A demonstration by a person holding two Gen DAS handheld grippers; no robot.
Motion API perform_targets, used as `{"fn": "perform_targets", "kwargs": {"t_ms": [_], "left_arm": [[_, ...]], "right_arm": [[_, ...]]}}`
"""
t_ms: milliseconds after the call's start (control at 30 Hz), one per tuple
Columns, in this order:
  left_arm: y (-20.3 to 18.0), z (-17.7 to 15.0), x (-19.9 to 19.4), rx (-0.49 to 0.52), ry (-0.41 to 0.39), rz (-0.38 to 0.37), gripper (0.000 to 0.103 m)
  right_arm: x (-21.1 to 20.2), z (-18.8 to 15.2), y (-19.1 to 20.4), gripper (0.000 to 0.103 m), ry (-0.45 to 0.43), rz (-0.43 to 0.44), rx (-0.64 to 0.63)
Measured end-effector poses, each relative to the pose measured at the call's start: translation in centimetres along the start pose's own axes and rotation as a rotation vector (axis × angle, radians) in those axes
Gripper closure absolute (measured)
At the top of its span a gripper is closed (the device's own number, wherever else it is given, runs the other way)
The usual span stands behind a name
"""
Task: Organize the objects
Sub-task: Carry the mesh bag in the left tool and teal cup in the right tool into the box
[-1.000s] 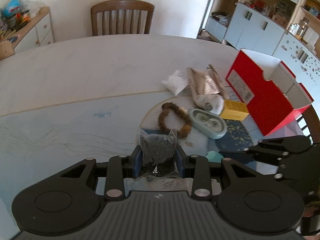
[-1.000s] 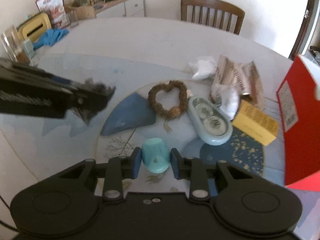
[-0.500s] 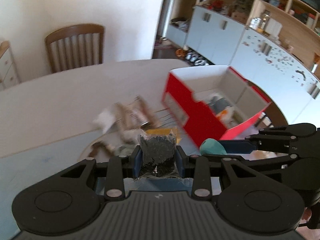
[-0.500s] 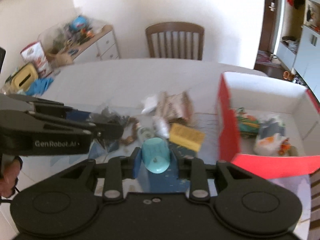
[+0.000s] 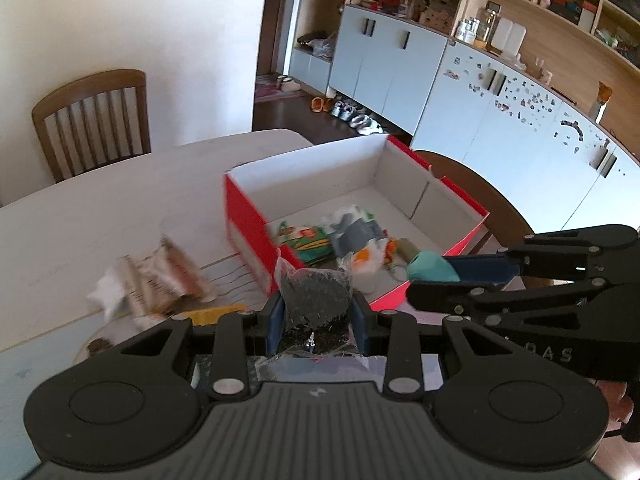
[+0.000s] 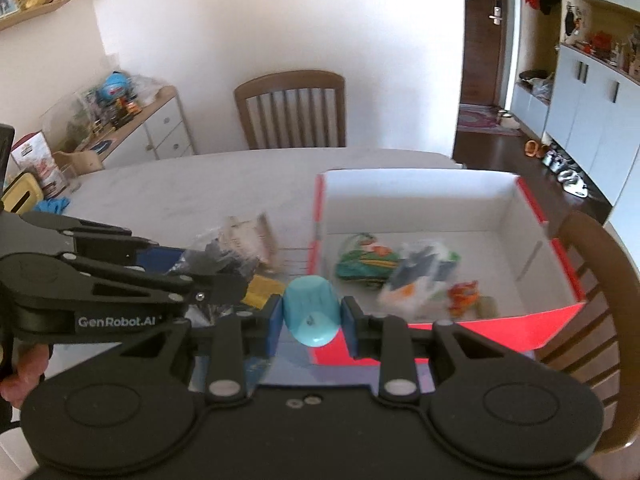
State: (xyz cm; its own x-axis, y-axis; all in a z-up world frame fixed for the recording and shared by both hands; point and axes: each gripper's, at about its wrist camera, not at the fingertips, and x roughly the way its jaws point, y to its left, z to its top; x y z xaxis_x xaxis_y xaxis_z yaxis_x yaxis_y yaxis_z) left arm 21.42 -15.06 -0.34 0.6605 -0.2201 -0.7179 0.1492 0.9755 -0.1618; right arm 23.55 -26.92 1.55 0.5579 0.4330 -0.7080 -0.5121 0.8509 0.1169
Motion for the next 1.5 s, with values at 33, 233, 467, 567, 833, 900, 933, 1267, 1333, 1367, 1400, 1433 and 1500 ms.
{"fn": "perform_targets", "kwargs": {"t_ms": [33,233,467,567,833,900,933,1267,1333,1367,1400,1433,1500], "left_arm": [[-0.3,0.2,0.3,0.001,0.002,0.000,0.069],[-2.4,1.7,3.1,0.011,0.017,0.014,0.069],[-3.8,3.8,6.6,0.010,0.048,0.043,0.069],[-4.2,4.8,8.1,0.008,0.060,0.060,0.069],[-4.1,7.7,12.7,0.013,0.089,0.121,0.069],[-3.7,8.3,13.9,0.013,0.101,0.138,0.069],[-3.6,8.6,14.4,0.018,0.105,0.149,0.069],[-2.1,10.5,19.6,0.034,0.181,0.194,0.069],[-1.9,10.4,20.4,0.036,0.203,0.195,0.069],[-1.8,10.4,20.8,0.035,0.212,0.196,0.069],[-1.7,10.3,21.1,0.036,0.222,0.196,0.069],[-1.7,10.2,21.4,0.038,0.231,0.198,0.069],[-1.6,10.1,22.0,0.041,0.248,0.202,0.069]], "right_arm": [[-0.1,0.0,-0.9,0.074,0.000,-0.002,0.006],[0.1,0.2,-5.2,0.074,-0.002,-0.033,0.008],[1.6,0.7,-9.7,0.074,0.002,-0.065,0.024],[2.6,1.0,-11.1,0.074,0.010,-0.077,0.030],[6.4,1.5,-13.0,0.074,0.068,-0.080,0.030],[7.4,1.4,-13.0,0.074,0.088,-0.081,0.018],[8.0,1.4,-13.1,0.074,0.100,-0.081,0.008],[12.9,0.9,-13.7,0.074,0.243,-0.083,-0.024],[13.6,0.7,-13.9,0.074,0.260,-0.085,-0.021],[13.8,0.7,-13.9,0.074,0.265,-0.082,-0.020],[14.0,0.7,-14.1,0.074,0.268,-0.079,-0.020],[14.2,0.6,-14.0,0.074,0.271,-0.076,-0.021],[14.4,0.5,-14.0,0.074,0.276,-0.074,-0.029]]}}
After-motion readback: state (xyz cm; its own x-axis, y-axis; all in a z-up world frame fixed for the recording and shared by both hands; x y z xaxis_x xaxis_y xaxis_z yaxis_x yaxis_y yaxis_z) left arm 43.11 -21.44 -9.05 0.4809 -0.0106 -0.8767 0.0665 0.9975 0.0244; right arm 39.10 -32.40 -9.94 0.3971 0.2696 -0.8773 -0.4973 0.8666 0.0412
